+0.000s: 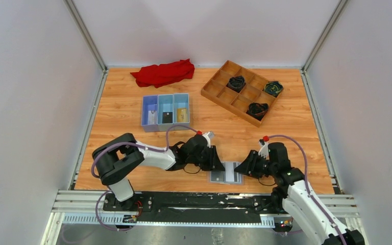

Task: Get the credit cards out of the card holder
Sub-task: Remove the credit card from the card holder.

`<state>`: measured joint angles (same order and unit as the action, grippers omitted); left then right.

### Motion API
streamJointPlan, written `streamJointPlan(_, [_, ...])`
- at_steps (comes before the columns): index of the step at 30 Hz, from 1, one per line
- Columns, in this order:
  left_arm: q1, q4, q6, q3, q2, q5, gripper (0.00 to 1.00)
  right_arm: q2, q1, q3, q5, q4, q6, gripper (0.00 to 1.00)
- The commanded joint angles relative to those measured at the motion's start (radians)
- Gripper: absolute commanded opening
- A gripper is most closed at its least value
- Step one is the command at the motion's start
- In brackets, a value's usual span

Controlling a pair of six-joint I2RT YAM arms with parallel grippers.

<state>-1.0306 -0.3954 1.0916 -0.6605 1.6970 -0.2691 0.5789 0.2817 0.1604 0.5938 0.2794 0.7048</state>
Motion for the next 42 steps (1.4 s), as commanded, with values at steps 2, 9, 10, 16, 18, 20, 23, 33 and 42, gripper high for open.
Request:
streamJointPlan(2, [-0.01,-0.018,-0.038,-0.008,-0.049,-0.016,0.31,0.006,0.014,0.019,-0.064,0.081,-0.024,0.41])
streamJointPlan(9, [-0.01,-0.033,-0.033,-0.029,0.022,-0.051,0.31,0.065,0.014,0.026,-0.028,0.048,-0.046,0.41])
streamJointPlan(10, [-0.012,-0.04,-0.028,-0.026,0.031,-0.052,0.31,0.062,0.014,0.029,-0.027,0.05,-0.047,0.41])
streamJointPlan(16, [-0.011,-0.052,-0.008,-0.018,0.063,-0.056,0.31,-0.006,0.014,0.037,-0.025,0.051,-0.016,0.41])
streamJointPlan(18, [-0.011,-0.054,-0.006,-0.015,0.061,-0.05,0.31,-0.013,0.014,0.038,-0.022,0.049,-0.009,0.41])
streamJointPlan(20, [-0.01,-0.054,-0.003,-0.012,0.064,-0.044,0.31,-0.007,0.014,0.039,-0.015,0.039,-0.008,0.41])
streamJointPlan(23, [-0.011,-0.054,0.007,-0.011,0.075,-0.044,0.31,0.024,0.014,0.032,-0.006,0.021,-0.014,0.41])
streamJointPlan(33, [-0.011,-0.054,0.017,0.0,0.077,-0.035,0.3,0.059,0.022,0.017,0.017,-0.02,-0.009,0.41])
streamJointPlan(42, [-0.011,-0.054,0.012,0.007,0.064,-0.026,0.3,-0.046,0.025,0.034,-0.014,0.012,0.023,0.41])
